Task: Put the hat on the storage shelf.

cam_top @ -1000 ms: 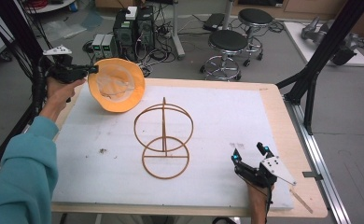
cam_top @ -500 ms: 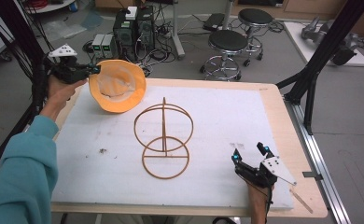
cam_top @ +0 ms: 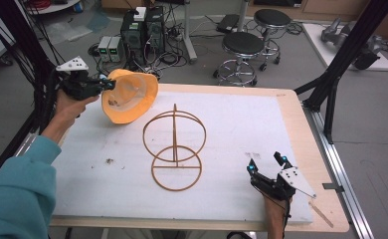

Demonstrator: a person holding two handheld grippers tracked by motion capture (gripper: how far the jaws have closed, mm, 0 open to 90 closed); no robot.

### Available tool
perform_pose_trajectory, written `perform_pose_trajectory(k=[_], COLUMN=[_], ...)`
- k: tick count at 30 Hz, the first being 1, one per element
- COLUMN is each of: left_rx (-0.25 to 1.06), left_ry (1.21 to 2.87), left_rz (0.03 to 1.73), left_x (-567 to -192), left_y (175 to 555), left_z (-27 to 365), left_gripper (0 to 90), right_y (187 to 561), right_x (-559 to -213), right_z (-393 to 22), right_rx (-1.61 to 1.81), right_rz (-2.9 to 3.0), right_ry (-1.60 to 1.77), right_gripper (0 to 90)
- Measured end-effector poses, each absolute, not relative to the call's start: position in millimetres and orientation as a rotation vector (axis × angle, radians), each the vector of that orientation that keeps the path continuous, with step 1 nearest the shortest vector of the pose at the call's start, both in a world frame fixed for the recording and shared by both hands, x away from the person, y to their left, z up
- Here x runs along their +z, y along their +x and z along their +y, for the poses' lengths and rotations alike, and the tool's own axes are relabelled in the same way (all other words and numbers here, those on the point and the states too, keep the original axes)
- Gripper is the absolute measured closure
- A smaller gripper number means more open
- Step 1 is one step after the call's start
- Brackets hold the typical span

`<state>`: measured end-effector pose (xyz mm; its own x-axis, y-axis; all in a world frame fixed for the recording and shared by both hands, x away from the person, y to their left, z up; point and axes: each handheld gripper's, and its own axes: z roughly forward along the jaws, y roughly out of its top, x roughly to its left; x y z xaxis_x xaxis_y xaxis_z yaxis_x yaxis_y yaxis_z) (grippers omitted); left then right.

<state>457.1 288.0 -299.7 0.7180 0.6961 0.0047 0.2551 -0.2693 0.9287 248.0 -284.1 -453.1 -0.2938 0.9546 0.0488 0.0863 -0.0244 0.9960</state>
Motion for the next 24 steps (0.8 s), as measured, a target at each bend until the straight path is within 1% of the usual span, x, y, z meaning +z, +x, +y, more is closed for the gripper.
perform_pose_trajectory(k=[4, 17, 24], left_rx=[0.447, 0.374, 0.337], left_ry=[1.861, 1.862, 1.882], left_rz=[0.698, 0.658, 0.634], left_x=[-305.2, -320.2, -335.8], left_y=[439.8, 409.0, 384.2], left_z=[272.1, 254.2, 239.0], left_gripper=[86.6, 86.5, 86.3], right_y=[247.7, 247.7, 247.6], right_x=[-453.1, -453.1, -453.1], right_z=[-284.1, -284.2, -284.3], right_rx=[1.412, 1.415, 1.420], right_rz=[1.475, 1.474, 1.475], right_ry=[1.139, 1.143, 1.144], right_gripper=[9.3, 9.3, 9.3])
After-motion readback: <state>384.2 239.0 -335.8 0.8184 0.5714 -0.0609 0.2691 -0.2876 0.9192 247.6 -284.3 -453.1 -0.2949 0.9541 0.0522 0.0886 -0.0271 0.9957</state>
